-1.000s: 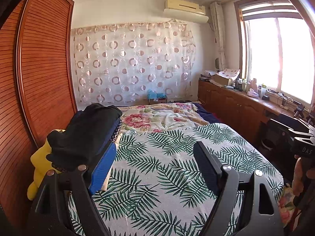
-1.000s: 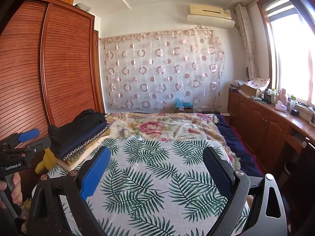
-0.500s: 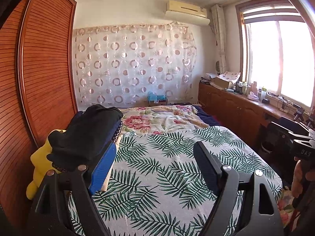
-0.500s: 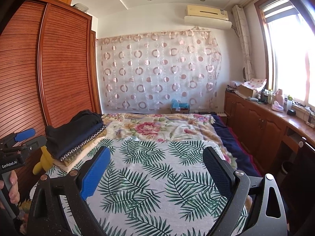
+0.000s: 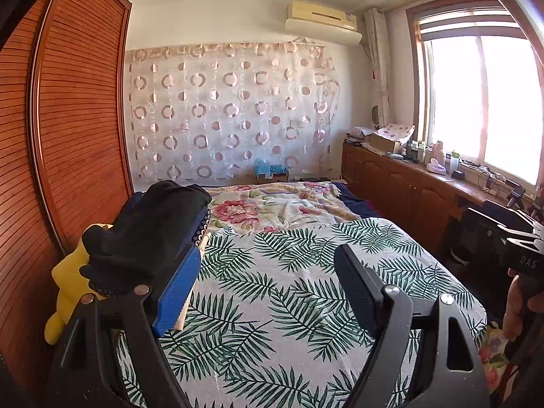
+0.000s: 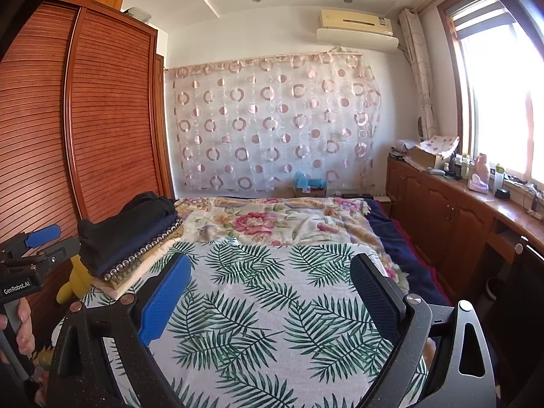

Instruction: Fold small clothes

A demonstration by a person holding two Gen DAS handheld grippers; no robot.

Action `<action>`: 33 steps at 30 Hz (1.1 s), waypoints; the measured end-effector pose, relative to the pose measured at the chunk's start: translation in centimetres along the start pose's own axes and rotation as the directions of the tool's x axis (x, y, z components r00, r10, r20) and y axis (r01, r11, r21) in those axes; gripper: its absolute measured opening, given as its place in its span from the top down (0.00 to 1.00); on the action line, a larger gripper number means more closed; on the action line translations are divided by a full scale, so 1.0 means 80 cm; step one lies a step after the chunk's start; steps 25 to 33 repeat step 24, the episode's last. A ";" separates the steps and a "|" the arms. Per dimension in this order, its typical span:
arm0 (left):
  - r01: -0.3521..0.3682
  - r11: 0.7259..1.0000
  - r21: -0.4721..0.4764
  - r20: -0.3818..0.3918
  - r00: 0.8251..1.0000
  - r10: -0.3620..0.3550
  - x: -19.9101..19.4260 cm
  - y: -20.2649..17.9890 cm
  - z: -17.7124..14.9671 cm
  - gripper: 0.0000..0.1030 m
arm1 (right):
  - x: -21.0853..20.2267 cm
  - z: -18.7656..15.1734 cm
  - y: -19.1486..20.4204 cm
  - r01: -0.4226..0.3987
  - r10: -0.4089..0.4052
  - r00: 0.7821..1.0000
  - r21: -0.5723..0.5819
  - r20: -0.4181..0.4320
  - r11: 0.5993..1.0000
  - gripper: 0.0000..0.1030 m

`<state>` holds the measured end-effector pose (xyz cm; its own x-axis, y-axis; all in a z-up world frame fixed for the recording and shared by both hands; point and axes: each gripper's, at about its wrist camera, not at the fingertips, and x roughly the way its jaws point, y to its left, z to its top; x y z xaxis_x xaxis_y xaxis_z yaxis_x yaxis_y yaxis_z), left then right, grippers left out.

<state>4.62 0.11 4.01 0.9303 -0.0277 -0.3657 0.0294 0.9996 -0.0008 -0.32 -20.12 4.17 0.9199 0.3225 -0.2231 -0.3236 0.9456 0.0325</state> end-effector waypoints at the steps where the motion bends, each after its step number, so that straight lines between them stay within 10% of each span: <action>1: 0.000 1.000 0.000 0.000 1.000 0.000 0.000 0.000 0.000 0.21 | 0.000 0.000 0.000 0.002 -0.002 1.000 0.000 -0.001 1.000 0.07; 33: 0.001 1.000 -0.001 0.002 1.000 -0.001 0.000 0.000 -0.002 0.21 | 0.001 -0.001 -0.016 -0.012 0.012 1.000 -0.002 0.004 1.000 0.07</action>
